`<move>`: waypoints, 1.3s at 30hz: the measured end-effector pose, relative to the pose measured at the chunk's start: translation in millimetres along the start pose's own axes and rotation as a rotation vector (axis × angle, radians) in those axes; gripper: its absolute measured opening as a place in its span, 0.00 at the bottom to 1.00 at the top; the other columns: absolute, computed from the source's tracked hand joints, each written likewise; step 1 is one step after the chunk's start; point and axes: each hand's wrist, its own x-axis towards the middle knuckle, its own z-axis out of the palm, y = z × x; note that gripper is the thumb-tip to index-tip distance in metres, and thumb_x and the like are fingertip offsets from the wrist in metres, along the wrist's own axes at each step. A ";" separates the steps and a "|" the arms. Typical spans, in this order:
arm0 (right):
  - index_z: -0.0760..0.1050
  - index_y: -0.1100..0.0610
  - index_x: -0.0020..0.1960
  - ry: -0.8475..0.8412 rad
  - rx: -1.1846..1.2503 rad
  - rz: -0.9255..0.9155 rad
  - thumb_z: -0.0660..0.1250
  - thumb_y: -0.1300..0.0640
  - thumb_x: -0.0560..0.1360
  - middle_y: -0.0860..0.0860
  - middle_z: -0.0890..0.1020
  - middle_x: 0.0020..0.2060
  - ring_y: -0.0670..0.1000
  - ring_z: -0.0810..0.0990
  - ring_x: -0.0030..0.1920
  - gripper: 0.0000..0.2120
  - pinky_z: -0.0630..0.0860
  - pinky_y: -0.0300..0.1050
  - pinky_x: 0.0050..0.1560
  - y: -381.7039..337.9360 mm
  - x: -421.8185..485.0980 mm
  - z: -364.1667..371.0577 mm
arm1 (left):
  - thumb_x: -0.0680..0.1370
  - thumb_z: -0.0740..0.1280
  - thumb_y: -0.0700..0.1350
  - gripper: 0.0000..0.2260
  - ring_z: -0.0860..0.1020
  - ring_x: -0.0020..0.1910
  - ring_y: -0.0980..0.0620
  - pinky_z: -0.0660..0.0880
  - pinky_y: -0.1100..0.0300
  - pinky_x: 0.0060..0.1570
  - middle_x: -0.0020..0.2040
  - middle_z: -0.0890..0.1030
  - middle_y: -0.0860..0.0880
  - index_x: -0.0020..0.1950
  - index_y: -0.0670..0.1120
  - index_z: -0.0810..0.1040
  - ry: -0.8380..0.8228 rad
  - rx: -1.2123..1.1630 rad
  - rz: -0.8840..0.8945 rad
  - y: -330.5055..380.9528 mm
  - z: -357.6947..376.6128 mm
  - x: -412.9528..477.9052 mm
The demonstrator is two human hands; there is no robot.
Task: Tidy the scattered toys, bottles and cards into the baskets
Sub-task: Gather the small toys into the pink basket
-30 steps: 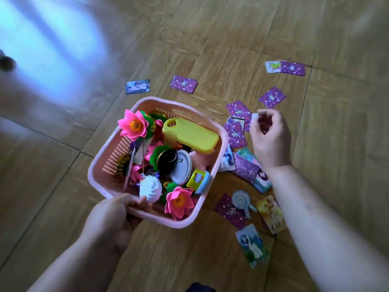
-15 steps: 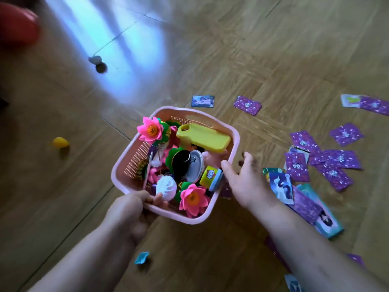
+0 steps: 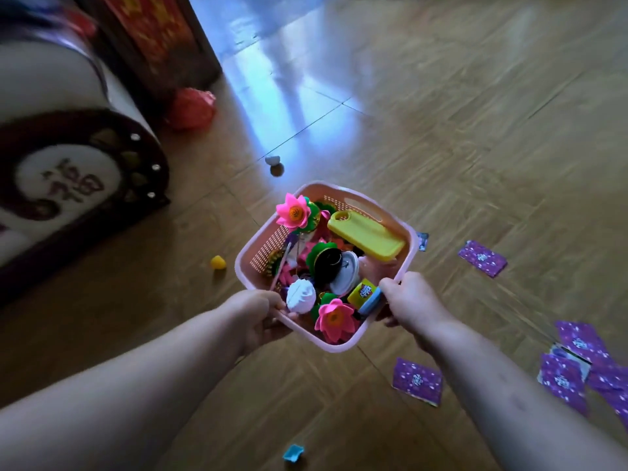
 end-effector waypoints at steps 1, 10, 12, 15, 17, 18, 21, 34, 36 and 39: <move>0.76 0.66 0.37 0.008 -0.005 -0.010 0.59 0.61 0.73 0.61 0.81 0.31 0.60 0.83 0.27 0.12 0.80 0.54 0.30 -6.3 3.7 1.6 | 0.77 0.60 0.32 0.09 0.81 0.26 0.48 0.79 0.56 0.28 0.33 0.81 0.39 0.56 0.34 0.71 -0.021 0.033 -0.006 5.4 -4.4 3.2; 0.74 0.66 0.39 0.087 -0.063 0.076 0.58 0.61 0.75 0.63 0.80 0.32 0.57 0.81 0.24 0.10 0.74 0.43 0.25 -24.4 53.8 45.1 | 0.79 0.63 0.41 0.09 0.82 0.35 0.49 0.80 0.58 0.34 0.41 0.82 0.41 0.54 0.36 0.74 -0.276 0.405 -0.133 62.1 -54.0 83.5; 0.74 0.67 0.42 0.085 -0.081 0.119 0.59 0.61 0.76 0.63 0.80 0.33 0.57 0.81 0.25 0.11 0.76 0.44 0.26 -25.0 60.9 54.5 | 0.78 0.62 0.41 0.10 0.81 0.35 0.48 0.79 0.58 0.34 0.39 0.81 0.41 0.54 0.36 0.75 -0.293 0.457 -0.140 71.8 -57.9 102.3; 0.73 0.67 0.41 0.147 -0.107 0.184 0.59 0.59 0.77 0.60 0.80 0.31 0.59 0.83 0.28 0.12 0.78 0.48 0.30 -23.0 84.8 79.9 | 0.78 0.62 0.52 0.19 0.81 0.37 0.46 0.77 0.59 0.34 0.40 0.82 0.41 0.54 0.36 0.77 -0.262 0.528 -0.062 88.6 -67.0 158.0; 0.72 0.65 0.38 0.191 -0.123 0.202 0.59 0.60 0.77 0.58 0.78 0.28 0.58 0.83 0.27 0.12 0.72 0.41 0.26 -18.9 94.2 91.4 | 0.77 0.61 0.65 0.29 0.79 0.35 0.46 0.75 0.60 0.32 0.41 0.80 0.42 0.52 0.38 0.77 -0.146 0.477 0.052 100.0 -73.1 204.0; 0.72 0.64 0.36 0.212 -0.126 0.213 0.59 0.61 0.77 0.57 0.77 0.26 0.56 0.82 0.26 0.13 0.69 0.38 0.24 -16.8 95.9 96.3 | 0.75 0.60 0.68 0.31 0.76 0.34 0.46 0.74 0.59 0.33 0.40 0.78 0.42 0.51 0.39 0.77 -0.062 0.439 0.128 108.0 -76.5 226.3; 0.71 0.61 0.31 0.280 -0.095 0.255 0.59 0.62 0.76 0.54 0.76 0.23 0.51 0.80 0.22 0.15 0.65 0.33 0.19 -9.3 92.5 112.0 | 0.78 0.60 0.63 0.27 0.79 0.40 0.40 0.76 0.52 0.44 0.47 0.79 0.39 0.53 0.38 0.77 0.228 0.532 0.323 141.5 -79.9 284.9; 0.72 0.61 0.36 0.381 0.008 0.411 0.58 0.60 0.78 0.57 0.77 0.28 0.54 0.80 0.23 0.13 0.68 0.42 0.27 -36.4 183.0 152.8 | 0.78 0.65 0.47 0.22 0.70 0.66 0.39 0.67 0.46 0.68 0.71 0.64 0.41 0.71 0.44 0.67 0.204 0.943 0.803 248.5 -19.1 416.4; 0.73 0.63 0.37 0.348 0.030 0.421 0.57 0.61 0.79 0.58 0.80 0.29 0.58 0.81 0.26 0.14 0.72 0.45 0.29 -43.5 190.6 153.9 | 0.79 0.64 0.46 0.24 0.65 0.70 0.39 0.63 0.48 0.71 0.74 0.61 0.41 0.73 0.43 0.65 0.237 1.011 0.833 265.0 -14.4 426.9; 0.73 0.64 0.44 0.291 0.123 0.424 0.56 0.59 0.82 0.59 0.82 0.37 0.56 0.81 0.27 0.13 0.75 0.41 0.24 -51.8 201.0 152.2 | 0.78 0.64 0.44 0.27 0.56 0.76 0.39 0.56 0.49 0.74 0.79 0.51 0.42 0.76 0.44 0.60 0.261 1.098 0.838 293.2 -8.1 446.6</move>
